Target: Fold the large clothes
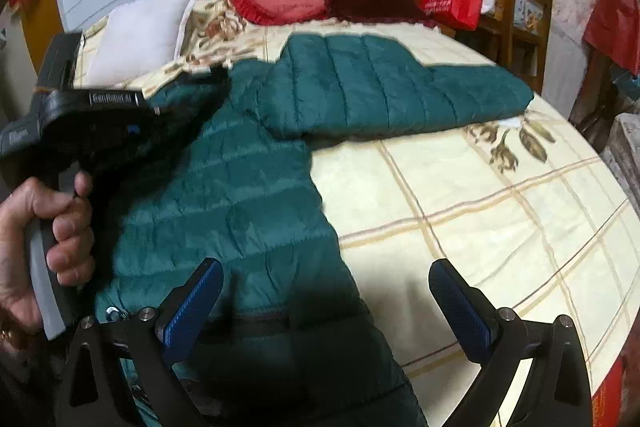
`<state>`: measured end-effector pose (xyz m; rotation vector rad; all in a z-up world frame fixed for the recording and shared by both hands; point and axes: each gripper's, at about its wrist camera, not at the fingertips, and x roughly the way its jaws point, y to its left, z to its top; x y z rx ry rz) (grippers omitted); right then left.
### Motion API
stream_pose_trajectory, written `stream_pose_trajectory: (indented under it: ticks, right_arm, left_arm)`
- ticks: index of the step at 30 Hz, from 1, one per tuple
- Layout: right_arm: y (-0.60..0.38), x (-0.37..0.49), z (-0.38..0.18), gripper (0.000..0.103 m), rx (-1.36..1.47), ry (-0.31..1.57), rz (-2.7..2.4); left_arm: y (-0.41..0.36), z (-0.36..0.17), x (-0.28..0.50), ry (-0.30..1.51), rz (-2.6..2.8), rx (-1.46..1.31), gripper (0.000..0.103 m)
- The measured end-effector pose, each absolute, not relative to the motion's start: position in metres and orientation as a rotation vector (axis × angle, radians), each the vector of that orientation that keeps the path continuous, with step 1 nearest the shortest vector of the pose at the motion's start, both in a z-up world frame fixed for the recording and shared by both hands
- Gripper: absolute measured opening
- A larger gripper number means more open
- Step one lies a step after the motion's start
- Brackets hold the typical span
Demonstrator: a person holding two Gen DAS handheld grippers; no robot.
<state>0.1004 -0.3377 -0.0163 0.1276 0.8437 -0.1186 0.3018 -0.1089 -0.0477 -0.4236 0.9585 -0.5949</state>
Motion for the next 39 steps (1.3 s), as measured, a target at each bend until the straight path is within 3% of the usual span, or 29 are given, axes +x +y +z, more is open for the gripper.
stream_pose_trajectory:
  ticks: [4, 7, 8, 9, 15, 25, 31, 39]
  right_arm:
    - [-0.326, 0.094, 0.004, 0.102, 0.106, 0.731, -0.142]
    - [-0.314, 0.097, 0.007, 0.102, 0.074, 0.704, -0.149]
    - [-0.312, 0.098, 0.007, 0.102, 0.072, 0.7, -0.15]
    - [-0.311, 0.099, 0.007, 0.102, 0.074, 0.698, -0.154]
    - [-0.295, 0.11, 0.015, 0.102, 0.08, 0.649, -0.098]
    - [-0.183, 0.235, 0.022, 0.102, 0.075, 0.723, 0.387]
    - [-0.175, 0.28, -0.02, 0.094, -0.041, 0.875, 0.344]
    - [-0.254, 0.314, -0.047, 0.093, -0.028, 0.981, 0.22]
  left_arm:
    - [-0.104, -0.039, 0.294, 0.96, -0.625, -0.391, 0.006]
    - [-0.091, -0.03, 0.288, 0.943, -0.665, -0.406, 0.032]
    - [-0.086, -0.028, 0.287, 0.931, -0.664, -0.412, 0.055]
    - [-0.077, -0.023, 0.284, 0.907, -0.658, -0.422, 0.064]
    - [0.001, -0.003, 0.273, 0.794, -0.517, -0.395, 0.064]
    - [0.162, -0.012, 0.27, 0.727, -0.059, -0.295, 0.064]
    - [0.154, -0.049, 0.281, 0.827, -0.072, -0.271, 0.064]
    - [0.121, -0.032, 0.272, 0.799, -0.085, -0.197, 0.064]
